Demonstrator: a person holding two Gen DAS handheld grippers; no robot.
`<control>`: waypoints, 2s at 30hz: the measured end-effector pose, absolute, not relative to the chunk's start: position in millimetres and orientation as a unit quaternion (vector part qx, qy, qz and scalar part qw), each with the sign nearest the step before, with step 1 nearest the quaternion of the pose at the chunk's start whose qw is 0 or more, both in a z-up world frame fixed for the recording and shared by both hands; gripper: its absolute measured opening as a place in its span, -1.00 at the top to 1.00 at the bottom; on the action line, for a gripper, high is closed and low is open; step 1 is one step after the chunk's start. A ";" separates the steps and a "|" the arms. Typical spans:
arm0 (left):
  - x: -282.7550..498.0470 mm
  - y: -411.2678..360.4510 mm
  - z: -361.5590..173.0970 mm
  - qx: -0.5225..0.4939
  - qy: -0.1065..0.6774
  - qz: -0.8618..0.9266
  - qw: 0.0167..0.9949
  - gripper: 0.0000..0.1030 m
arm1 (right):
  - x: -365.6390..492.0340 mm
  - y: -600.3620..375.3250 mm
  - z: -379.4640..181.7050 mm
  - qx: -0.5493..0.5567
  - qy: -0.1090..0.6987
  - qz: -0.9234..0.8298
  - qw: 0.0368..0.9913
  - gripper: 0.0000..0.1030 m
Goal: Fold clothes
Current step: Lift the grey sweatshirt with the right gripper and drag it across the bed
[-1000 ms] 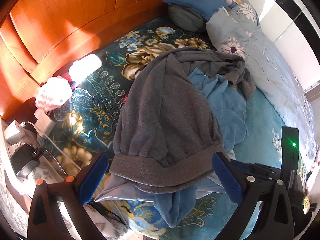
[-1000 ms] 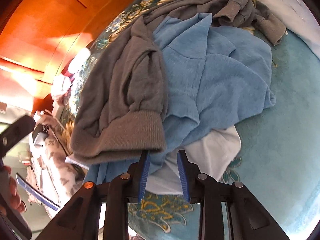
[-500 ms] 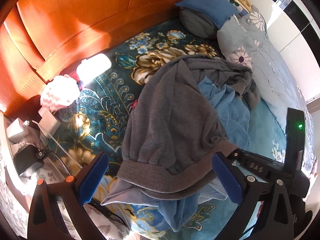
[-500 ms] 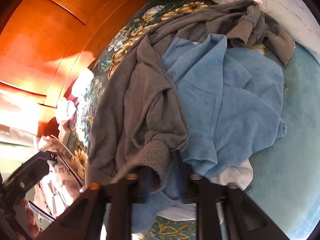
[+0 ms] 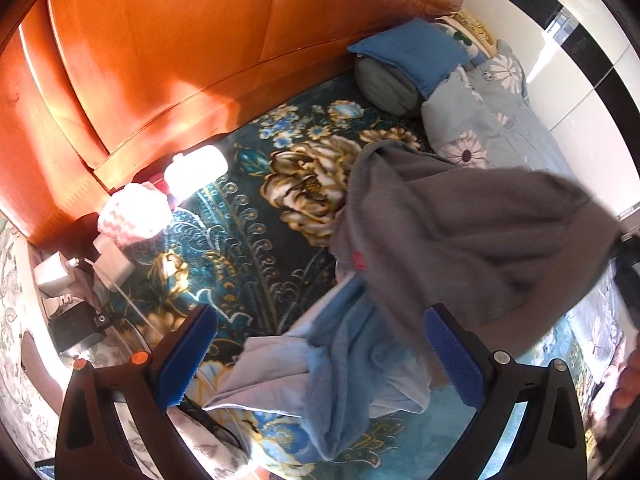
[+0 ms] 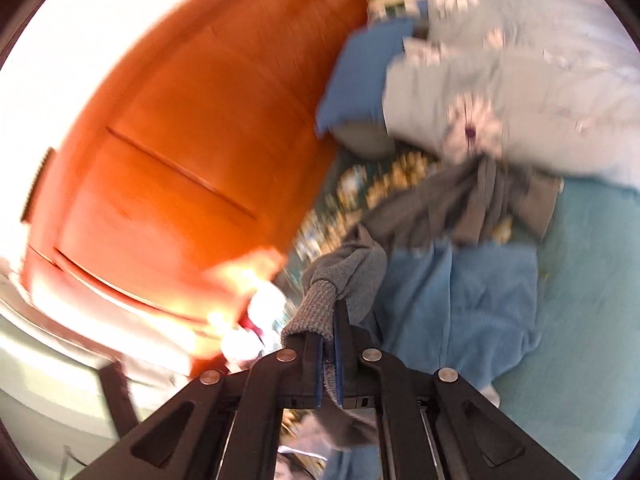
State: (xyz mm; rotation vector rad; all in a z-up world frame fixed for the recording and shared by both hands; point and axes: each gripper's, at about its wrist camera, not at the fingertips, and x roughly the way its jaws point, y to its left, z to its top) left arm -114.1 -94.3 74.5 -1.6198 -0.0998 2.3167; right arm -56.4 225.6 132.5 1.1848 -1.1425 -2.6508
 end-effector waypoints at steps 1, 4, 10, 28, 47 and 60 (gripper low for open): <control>-111.4 -89.6 76.8 -0.565 -0.037 0.809 0.160 -1.00 | -49.8 233.6 144.7 0.366 -0.368 -0.855 0.008 0.92; -101.3 -70.2 84.6 -0.563 -0.041 0.807 0.173 -1.00 | -21.9 262.3 181.3 0.319 -0.380 -0.868 -0.005 0.92; -65.1 -9.3 108.9 -0.540 -0.034 0.813 0.215 -1.00 | 67.8 330.6 234.0 0.254 -0.385 -0.886 -0.054 0.92; 170.3 199.1 126.3 -0.524 0.053 0.790 0.314 -1.00 | 467.6 556.2 219.4 0.237 -0.440 -0.836 -0.226 0.92; 238.3 299.7 131.1 -0.481 0.146 0.764 0.404 -1.00 | 672.0 649.3 146.1 0.288 -0.486 -0.721 -0.401 0.92; 204.7 316.4 91.0 -0.544 0.128 0.719 0.412 -1.00 | 620.2 666.1 130.4 0.443 -0.402 -0.651 -0.467 0.58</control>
